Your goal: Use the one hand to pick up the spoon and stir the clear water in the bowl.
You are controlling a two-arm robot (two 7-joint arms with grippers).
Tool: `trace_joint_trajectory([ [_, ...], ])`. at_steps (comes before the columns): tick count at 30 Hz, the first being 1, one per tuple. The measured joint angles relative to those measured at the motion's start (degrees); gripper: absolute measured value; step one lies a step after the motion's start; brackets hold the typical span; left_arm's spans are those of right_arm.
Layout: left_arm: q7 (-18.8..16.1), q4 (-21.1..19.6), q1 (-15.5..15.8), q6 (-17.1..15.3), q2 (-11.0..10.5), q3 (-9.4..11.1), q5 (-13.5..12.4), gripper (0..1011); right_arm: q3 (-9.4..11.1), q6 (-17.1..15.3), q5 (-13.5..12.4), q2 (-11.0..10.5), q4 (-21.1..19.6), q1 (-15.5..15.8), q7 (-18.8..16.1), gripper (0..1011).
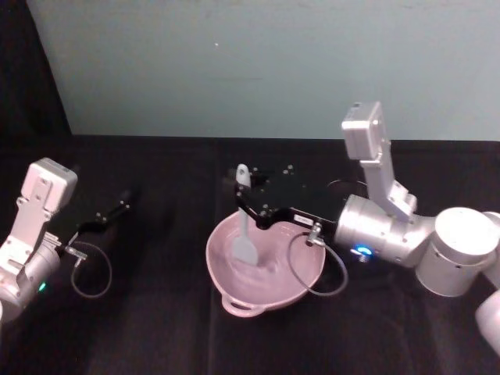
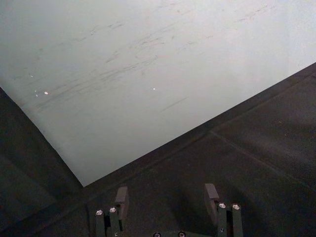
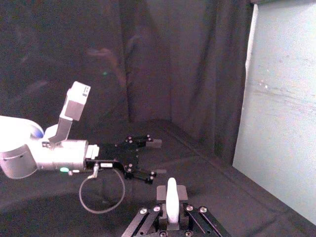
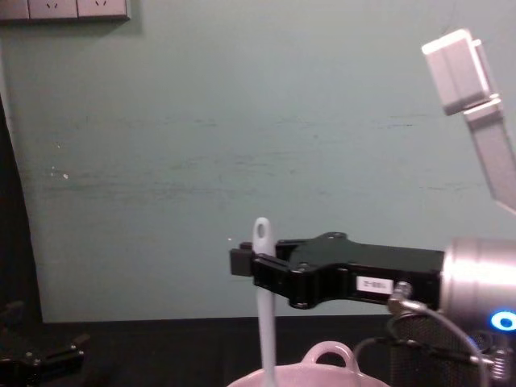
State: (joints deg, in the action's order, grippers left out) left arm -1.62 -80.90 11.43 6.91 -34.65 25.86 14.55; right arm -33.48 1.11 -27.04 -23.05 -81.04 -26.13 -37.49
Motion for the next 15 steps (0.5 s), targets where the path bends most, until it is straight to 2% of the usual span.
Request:
trace_joint_trajectory([
  [9, 0.0, 0.0, 0.0, 0.0, 0.0, 0.0, 0.0, 1005, -0.5, 2.1, 1.1, 3.3, 5.8, -3.0, 0.7, 125],
  [15, 0.0, 0.0, 0.0, 0.0, 0.0, 0.0, 0.0, 1005, 0.9, 2.6, 2.3, 3.4, 7.5, -3.6, 3.0, 125],
])
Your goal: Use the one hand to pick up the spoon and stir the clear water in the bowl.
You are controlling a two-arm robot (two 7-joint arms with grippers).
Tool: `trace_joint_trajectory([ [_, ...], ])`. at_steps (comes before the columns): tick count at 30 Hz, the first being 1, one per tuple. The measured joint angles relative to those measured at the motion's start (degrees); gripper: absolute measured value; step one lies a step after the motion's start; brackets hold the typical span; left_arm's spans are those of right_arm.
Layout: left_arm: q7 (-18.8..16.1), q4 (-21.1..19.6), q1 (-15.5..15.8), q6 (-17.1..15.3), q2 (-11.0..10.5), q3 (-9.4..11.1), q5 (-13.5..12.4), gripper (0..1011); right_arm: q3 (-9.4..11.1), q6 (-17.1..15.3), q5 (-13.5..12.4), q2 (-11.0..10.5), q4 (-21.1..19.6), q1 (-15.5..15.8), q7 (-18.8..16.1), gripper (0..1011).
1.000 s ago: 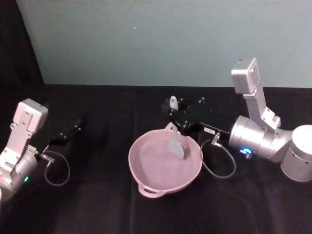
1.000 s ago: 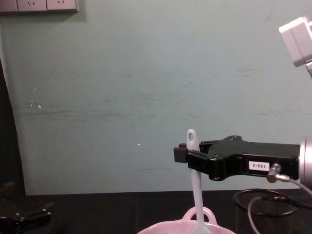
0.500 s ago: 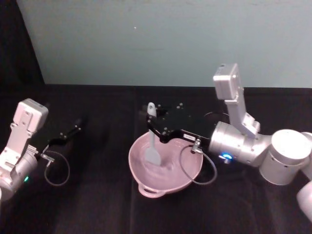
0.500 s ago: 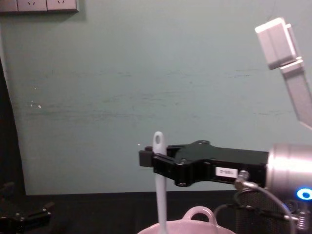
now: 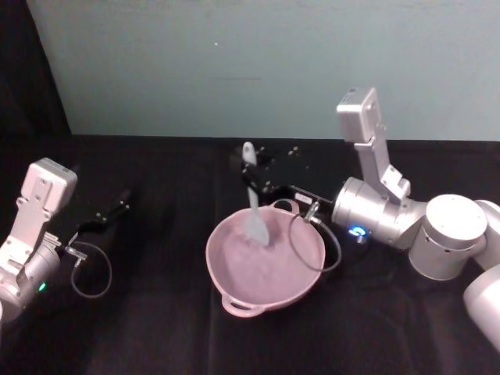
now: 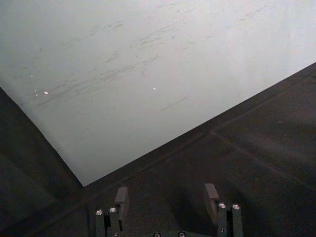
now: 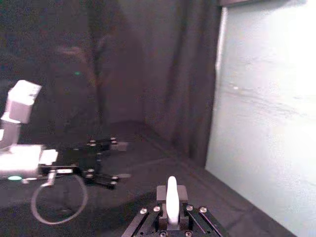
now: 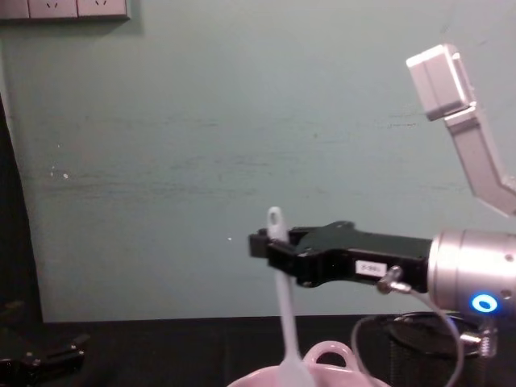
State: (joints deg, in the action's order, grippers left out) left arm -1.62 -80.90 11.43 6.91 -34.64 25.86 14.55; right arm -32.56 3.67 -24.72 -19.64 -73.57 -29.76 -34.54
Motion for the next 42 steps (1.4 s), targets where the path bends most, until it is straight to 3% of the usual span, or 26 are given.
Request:
trace_joint_trajectory([
  [6, 0.0, 0.0, 0.0, 0.0, 0.0, 0.0, 0.0, 1005, 1.8, -0.3, 0.4, -1.3, -0.8, 0.8, 1.3, 125],
  [12, 0.0, 0.0, 0.0, 0.0, 0.0, 0.0, 0.0, 1005, 3.6, -1.8, 0.4, -3.8, -4.3, 3.0, 2.0, 125],
  [22, 0.0, 0.0, 0.0, 0.0, 0.0, 0.0, 0.0, 1005, 3.5, -2.7, -0.1, -6.0, -9.5, 5.3, 0.1, 125],
  [31, 0.0, 0.0, 0.0, 0.0, 0.0, 0.0, 0.0, 1005, 1.1, -2.1, -2.1, -3.8, -8.9, 4.8, -2.8, 125],
  [35, 0.0, 0.0, 0.0, 0.0, 0.0, 0.0, 0.0, 1005, -0.6, -0.7, -2.7, -0.8, -4.8, 2.5, -4.2, 125],
  [42, 0.0, 0.0, 0.0, 0.0, 0.0, 0.0, 0.0, 1005, -1.6, 1.2, -2.0, 1.8, 0.0, -0.2, -4.2, 125],
])
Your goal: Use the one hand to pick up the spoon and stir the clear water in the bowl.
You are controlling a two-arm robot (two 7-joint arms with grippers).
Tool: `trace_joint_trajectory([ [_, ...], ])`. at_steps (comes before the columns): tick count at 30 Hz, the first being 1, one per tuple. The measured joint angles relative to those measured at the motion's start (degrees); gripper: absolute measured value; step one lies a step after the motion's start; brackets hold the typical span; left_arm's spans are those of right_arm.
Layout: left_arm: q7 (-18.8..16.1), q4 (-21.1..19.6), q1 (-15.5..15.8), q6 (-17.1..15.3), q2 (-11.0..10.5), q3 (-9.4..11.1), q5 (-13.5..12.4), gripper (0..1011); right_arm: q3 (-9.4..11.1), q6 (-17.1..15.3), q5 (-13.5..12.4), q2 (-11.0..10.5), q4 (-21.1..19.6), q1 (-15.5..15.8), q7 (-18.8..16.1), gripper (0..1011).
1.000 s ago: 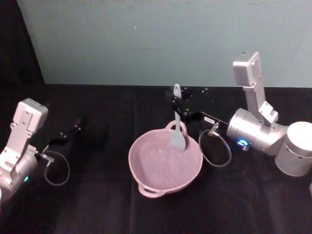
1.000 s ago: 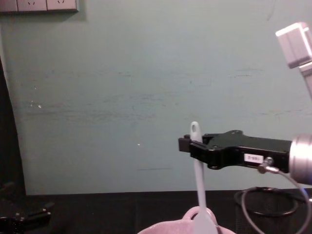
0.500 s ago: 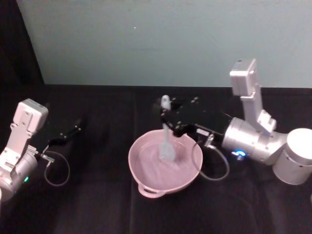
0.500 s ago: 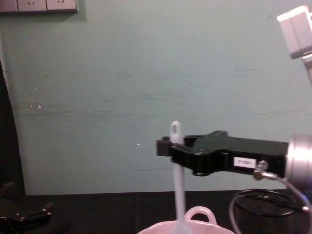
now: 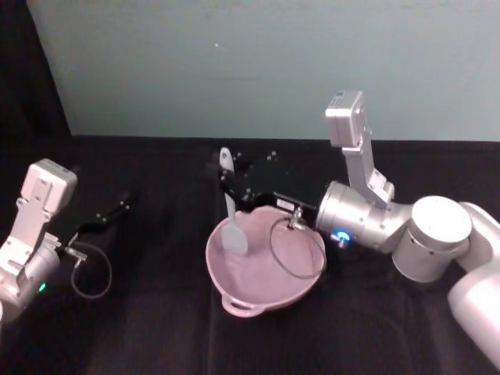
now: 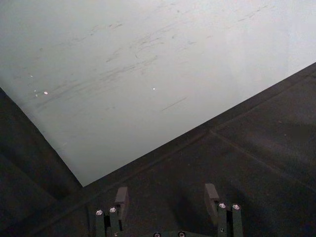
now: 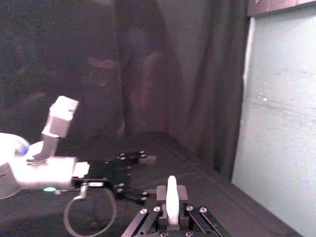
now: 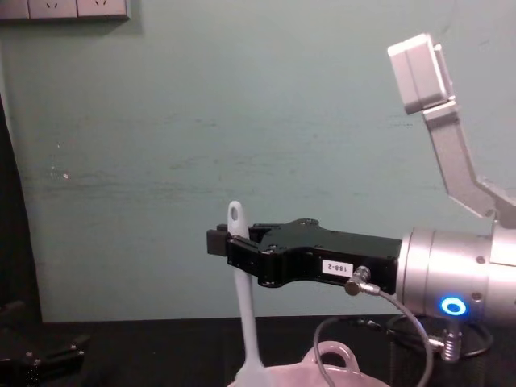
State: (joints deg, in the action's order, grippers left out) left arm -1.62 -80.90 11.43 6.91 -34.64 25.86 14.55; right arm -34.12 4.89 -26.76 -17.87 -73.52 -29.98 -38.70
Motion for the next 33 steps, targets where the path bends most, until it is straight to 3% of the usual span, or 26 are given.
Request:
trace_joint_trajectory([
  [6, 0.0, 0.0, 0.0, 0.0, 0.0, 0.0, 0.0, 1005, 0.8, 1.0, 1.5, 1.0, 3.8, -1.7, 2.2, 125],
  [13, 0.0, 0.0, 0.0, 0.0, 0.0, 0.0, 0.0, 1005, 2.4, 0.7, 2.0, -0.2, 3.1, -1.1, 3.7, 125],
  [26, 0.0, 0.0, 0.0, 0.0, 0.0, 0.0, 0.0, 1005, 5.4, -2.0, 0.7, -5.3, -6.8, 6.1, 5.1, 125],
  [33, 0.0, 0.0, 0.0, 0.0, 0.0, 0.0, 0.0, 1005, 5.0, -1.8, -0.6, -5.1, -9.6, 8.2, 4.5, 125],
])
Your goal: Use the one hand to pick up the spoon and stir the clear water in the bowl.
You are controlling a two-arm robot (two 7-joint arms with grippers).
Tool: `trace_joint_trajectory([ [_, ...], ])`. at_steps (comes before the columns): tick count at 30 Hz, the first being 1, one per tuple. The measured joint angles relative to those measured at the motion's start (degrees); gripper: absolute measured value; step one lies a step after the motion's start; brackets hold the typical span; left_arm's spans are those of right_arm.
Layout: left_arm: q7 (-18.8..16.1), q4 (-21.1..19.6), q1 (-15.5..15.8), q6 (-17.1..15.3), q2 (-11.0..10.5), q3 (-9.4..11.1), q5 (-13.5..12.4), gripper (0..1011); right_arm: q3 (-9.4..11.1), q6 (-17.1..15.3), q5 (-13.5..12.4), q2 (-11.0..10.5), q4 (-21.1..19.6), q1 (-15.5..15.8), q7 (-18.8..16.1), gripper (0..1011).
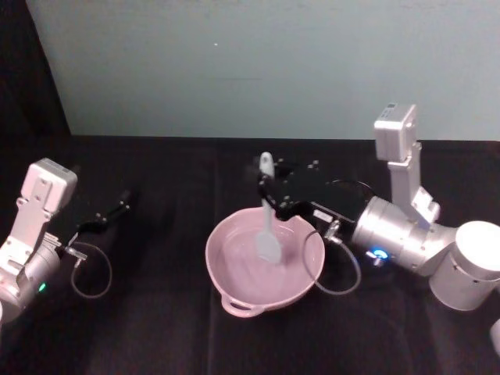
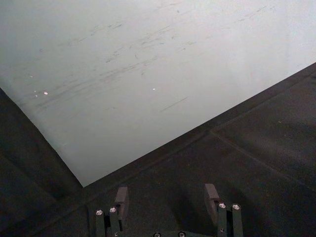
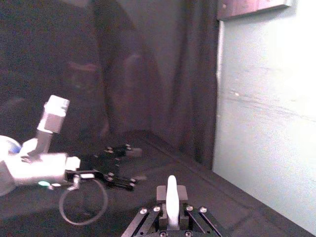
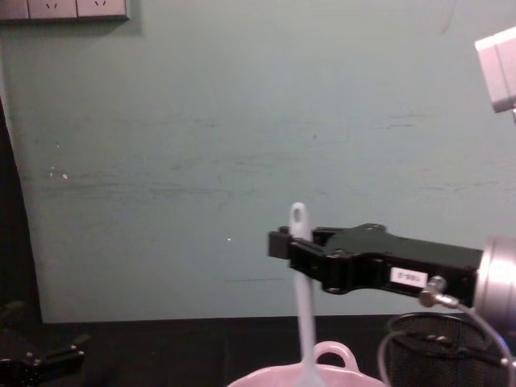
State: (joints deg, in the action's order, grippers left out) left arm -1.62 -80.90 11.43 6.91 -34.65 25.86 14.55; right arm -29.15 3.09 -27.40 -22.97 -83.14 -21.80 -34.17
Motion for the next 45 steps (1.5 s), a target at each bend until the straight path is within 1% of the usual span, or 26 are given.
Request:
trace_joint_trajectory([
  [5, 0.0, 0.0, 0.0, 0.0, 0.0, 0.0, 0.0, 1005, -1.2, 0.7, -0.8, 1.6, 1.5, -1.0, -1.5, 124],
  [9, 0.0, 0.0, 0.0, 0.0, 0.0, 0.0, 0.0, 1005, -2.3, 1.4, -1.1, 3.4, 4.4, -2.6, -2.4, 125],
  [10, 0.0, 0.0, 0.0, 0.0, 0.0, 0.0, 0.0, 1005, -2.6, 1.6, -1.1, 4.0, 5.6, -3.3, -2.6, 125],
  [15, 0.0, 0.0, 0.0, 0.0, 0.0, 0.0, 0.0, 1005, -3.1, 3.1, -0.7, 5.9, 10.0, -5.7, -2.8, 125],
  [19, 0.0, 0.0, 0.0, 0.0, 0.0, 0.0, 0.0, 1005, -3.1, 4.0, 0.4, 6.5, 12.5, -7.4, -2.7, 125],
  [21, 0.0, 0.0, 0.0, 0.0, 0.0, 0.0, 0.0, 1005, -2.9, 4.2, 1.2, 6.5, 13.6, -8.0, -2.1, 125],
  [24, 0.0, 0.0, 0.0, 0.0, 0.0, 0.0, 0.0, 1005, -2.5, 4.4, 2.2, 6.1, 14.0, -8.3, -1.3, 125],
  [28, 0.0, 0.0, 0.0, 0.0, 0.0, 0.0, 0.0, 1005, -1.8, 4.4, 3.0, 5.3, 13.7, -8.1, -0.4, 125],
  [30, 0.0, 0.0, 0.0, 0.0, 0.0, 0.0, 0.0, 1005, -1.1, 4.1, 3.3, 4.5, 12.7, -7.4, 0.3, 125],
  [31, 0.0, 0.0, 0.0, 0.0, 0.0, 0.0, 0.0, 1005, -0.6, 3.8, 3.4, 3.9, 11.8, -6.8, 0.7, 125],
  [34, 0.0, 0.0, 0.0, 0.0, 0.0, 0.0, 0.0, 1005, 0.0, 3.3, 3.4, 3.1, 10.5, -5.8, 1.1, 125],
  [38, 0.0, 0.0, 0.0, 0.0, 0.0, 0.0, 0.0, 1005, 0.9, 2.1, 3.3, 1.6, 7.3, -3.5, 1.4, 125],
  [42, 0.0, 0.0, 0.0, 0.0, 0.0, 0.0, 0.0, 1005, 1.0, 1.2, 3.0, 0.7, 4.7, -1.9, 1.2, 125],
  [45, 0.0, 0.0, 0.0, 0.0, 0.0, 0.0, 0.0, 1005, 0.5, 0.9, 2.5, 0.5, 3.0, -1.1, 0.4, 125],
])
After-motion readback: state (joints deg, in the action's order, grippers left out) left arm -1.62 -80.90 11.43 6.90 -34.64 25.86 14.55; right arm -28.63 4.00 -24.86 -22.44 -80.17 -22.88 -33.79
